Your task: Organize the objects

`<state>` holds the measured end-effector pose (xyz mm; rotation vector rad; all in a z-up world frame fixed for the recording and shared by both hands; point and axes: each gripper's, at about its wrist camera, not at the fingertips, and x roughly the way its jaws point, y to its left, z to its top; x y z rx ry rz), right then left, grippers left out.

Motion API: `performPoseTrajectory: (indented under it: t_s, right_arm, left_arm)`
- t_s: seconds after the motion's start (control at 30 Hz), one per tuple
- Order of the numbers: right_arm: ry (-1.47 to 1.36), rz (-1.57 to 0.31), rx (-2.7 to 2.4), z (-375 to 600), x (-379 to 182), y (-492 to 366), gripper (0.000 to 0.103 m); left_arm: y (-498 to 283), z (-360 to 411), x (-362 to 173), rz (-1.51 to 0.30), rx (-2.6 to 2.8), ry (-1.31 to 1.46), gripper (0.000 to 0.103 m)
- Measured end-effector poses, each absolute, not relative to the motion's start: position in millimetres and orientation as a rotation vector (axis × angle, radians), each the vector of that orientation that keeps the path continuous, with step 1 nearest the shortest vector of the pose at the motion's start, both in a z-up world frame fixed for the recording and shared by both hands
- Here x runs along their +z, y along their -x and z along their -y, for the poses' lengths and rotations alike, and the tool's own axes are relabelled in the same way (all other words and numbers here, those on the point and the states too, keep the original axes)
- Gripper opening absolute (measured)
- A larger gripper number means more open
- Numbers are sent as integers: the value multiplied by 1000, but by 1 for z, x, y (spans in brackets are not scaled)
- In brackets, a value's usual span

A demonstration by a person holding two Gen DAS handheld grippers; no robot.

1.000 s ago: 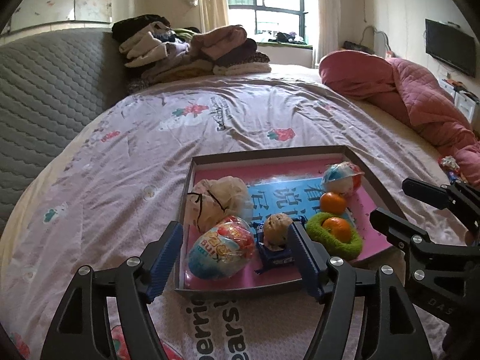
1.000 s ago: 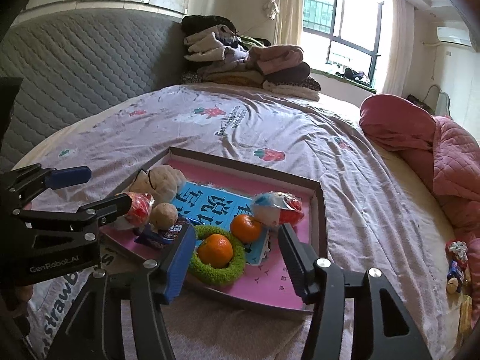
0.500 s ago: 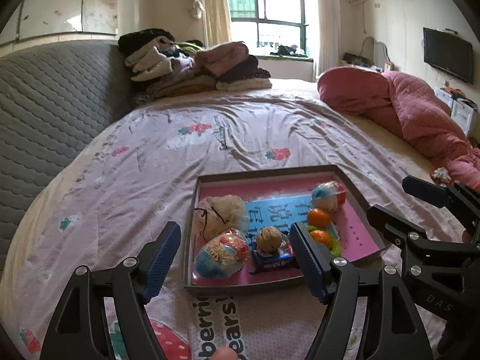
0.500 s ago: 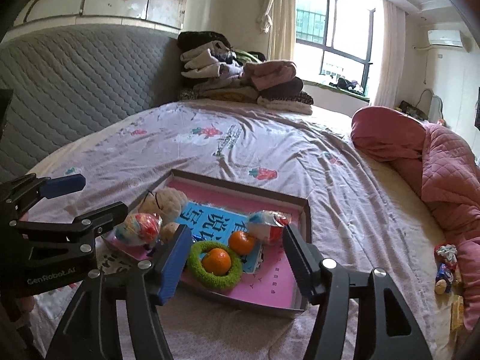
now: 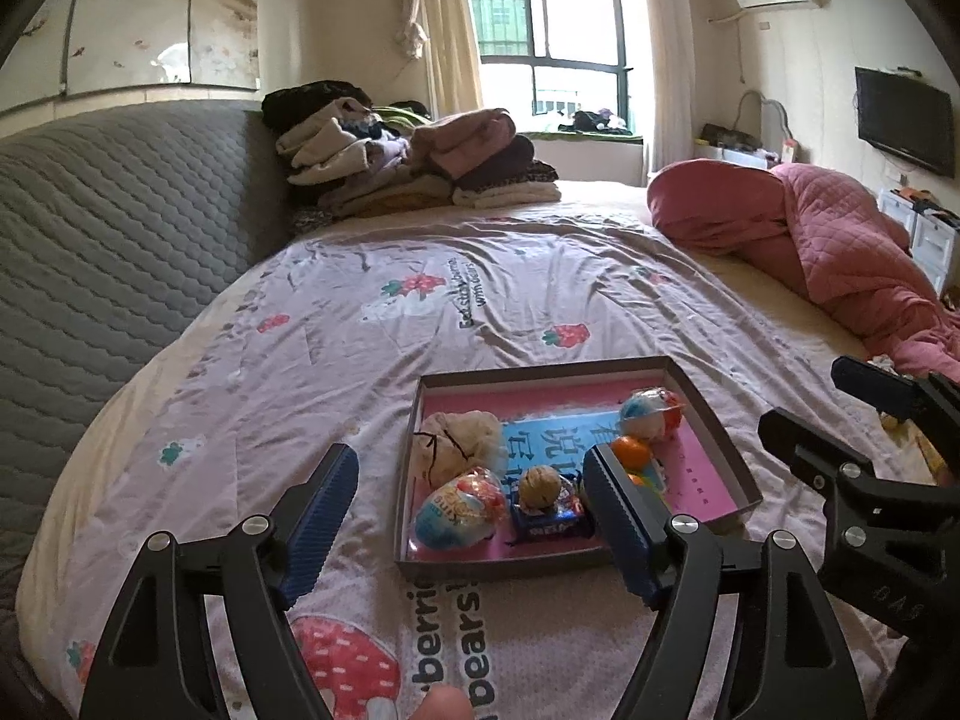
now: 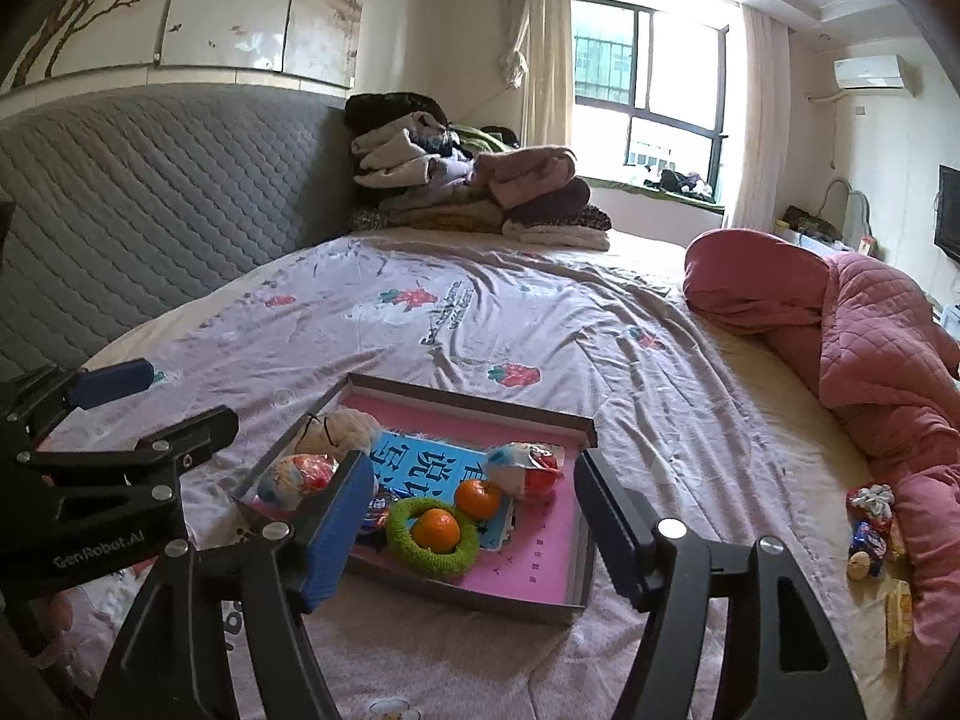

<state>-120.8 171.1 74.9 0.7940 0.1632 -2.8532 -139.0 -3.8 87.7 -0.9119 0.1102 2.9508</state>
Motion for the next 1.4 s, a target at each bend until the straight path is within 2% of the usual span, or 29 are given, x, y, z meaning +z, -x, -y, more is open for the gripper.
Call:
performPoseTrajectory:
  t_s: [0.43,1.4]
  right_arm:
    - [-792,-129,-2865,-178,82,94,70]
    - [-889,-121,-2886,-190,28,89,71]
  left_arm:
    - [109,3,89,-70,2963,907,79]
    - [107,4,26,-53,2939,1014,79]
